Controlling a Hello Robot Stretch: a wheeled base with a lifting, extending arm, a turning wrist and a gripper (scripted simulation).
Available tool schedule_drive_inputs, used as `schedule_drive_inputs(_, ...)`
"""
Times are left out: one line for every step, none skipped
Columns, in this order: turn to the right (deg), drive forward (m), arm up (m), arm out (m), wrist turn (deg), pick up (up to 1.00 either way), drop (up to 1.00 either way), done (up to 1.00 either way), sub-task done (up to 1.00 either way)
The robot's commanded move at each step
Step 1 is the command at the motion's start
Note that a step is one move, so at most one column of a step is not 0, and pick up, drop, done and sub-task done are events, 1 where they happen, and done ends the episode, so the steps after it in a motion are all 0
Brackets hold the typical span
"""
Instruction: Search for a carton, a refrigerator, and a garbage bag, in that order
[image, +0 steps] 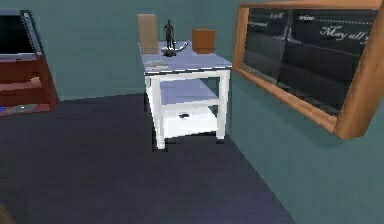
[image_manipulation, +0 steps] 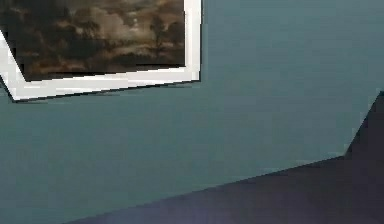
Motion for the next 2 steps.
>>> schedule_drive_inputs(0.0, 1.00, 0.00, 0.00, 0.0, 0.00, 0.00, 0.00, 0.00)
schedule_drive_inputs(3.0, 0.00, 0.00, 0.00, 0.0, 0.00, 0.00, 0.00, 0.00)
